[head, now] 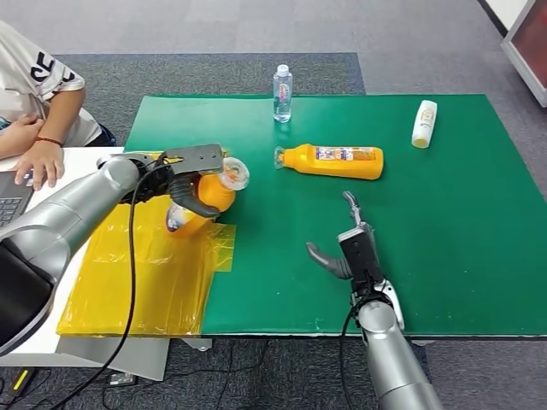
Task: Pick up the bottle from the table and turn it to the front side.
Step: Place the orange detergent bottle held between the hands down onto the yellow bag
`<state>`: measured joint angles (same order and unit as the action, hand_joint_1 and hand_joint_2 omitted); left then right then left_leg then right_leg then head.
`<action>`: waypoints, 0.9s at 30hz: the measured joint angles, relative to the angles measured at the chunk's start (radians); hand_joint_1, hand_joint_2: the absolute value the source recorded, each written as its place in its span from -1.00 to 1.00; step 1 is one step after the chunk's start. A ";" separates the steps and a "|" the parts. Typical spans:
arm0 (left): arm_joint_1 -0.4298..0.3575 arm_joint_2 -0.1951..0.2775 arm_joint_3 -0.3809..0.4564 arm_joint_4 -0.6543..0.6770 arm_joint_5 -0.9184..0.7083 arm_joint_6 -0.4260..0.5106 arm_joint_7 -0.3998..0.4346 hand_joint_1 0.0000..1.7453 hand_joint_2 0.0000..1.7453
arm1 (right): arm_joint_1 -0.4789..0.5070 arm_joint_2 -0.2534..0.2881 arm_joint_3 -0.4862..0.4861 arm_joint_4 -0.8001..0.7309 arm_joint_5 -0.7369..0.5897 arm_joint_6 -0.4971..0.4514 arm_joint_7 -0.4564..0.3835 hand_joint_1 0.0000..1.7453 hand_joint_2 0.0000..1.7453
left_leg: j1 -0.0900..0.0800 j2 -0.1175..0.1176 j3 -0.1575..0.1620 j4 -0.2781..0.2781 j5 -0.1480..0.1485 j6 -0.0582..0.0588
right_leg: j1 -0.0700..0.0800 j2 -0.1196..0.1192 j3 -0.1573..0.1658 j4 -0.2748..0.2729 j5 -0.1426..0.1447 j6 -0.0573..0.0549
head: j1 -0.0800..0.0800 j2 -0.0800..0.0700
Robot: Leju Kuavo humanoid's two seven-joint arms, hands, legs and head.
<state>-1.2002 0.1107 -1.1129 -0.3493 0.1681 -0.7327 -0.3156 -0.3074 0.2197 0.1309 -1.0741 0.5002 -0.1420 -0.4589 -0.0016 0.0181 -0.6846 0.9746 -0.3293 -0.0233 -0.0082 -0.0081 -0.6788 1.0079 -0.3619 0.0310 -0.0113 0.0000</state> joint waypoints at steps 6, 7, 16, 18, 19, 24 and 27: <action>0.011 0.033 0.007 0.006 0.035 -0.080 -0.022 1.00 1.00 | -0.003 0.000 0.005 -0.011 0.009 0.009 0.010 -1.00 1.00 | 0.000 0.000 0.000 0.000 0.000 0.000 | 0.000 0.000 0.001 0.000 0.000 0.000 | 0.000 0.000; 0.013 0.038 0.006 0.007 0.034 -0.088 -0.021 1.00 1.00 | -0.004 0.000 0.008 -0.012 0.009 0.010 0.010 -1.00 1.00 | 0.000 0.000 0.000 0.000 0.000 0.000 | 0.000 0.000 0.001 0.000 0.000 0.000 | 0.000 0.000; 0.011 0.064 -0.006 0.014 -0.001 -0.096 0.026 1.00 1.00 | -0.011 0.005 0.039 -0.021 0.009 0.011 0.012 -1.00 1.00 | 0.000 0.000 0.002 0.000 0.000 0.000 | 0.000 0.000 0.002 0.000 0.000 0.000 | 0.000 0.000; 0.010 0.063 -0.012 0.015 -0.012 -0.085 0.038 1.00 1.00 | -0.015 0.007 0.045 -0.022 0.010 0.010 0.013 -1.00 1.00 | 0.000 0.000 0.002 0.000 0.000 0.000 | 0.000 0.000 0.002 0.000 0.000 0.000 | 0.000 0.000; 0.010 0.062 -0.016 0.015 -0.015 -0.081 0.041 1.00 1.00 | -0.016 0.008 0.048 -0.022 0.011 0.010 0.013 -1.00 1.00 | 0.000 0.000 0.002 0.000 0.000 0.000 | 0.000 0.000 0.002 0.000 0.000 -0.001 | 0.000 0.000; 0.004 0.060 -0.034 0.019 -0.030 -0.055 0.045 0.65 1.00 | -0.028 0.014 0.058 -0.025 0.020 0.004 0.016 -1.00 1.00 | 0.001 0.000 0.002 0.000 0.000 -0.001 | 0.001 0.000 0.002 0.000 0.000 -0.001 | 0.000 0.000; 0.004 0.059 -0.047 0.022 -0.038 -0.036 0.046 -0.85 1.00 | -0.031 0.018 0.067 -0.028 0.027 -0.001 0.016 -1.00 1.00 | 0.001 0.000 0.002 0.000 0.001 -0.001 | 0.001 0.000 0.002 0.000 0.000 -0.001 | 0.000 0.000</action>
<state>-1.1962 0.1696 -1.1596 -0.3272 0.1297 -0.7683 -0.2693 -0.3383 0.2379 0.1982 -1.1018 0.5267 -0.1427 -0.4426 -0.0004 0.0179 -0.6827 0.9746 -0.3285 -0.0243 -0.0069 -0.0083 -0.6771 1.0081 -0.3616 0.0296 -0.0113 0.0000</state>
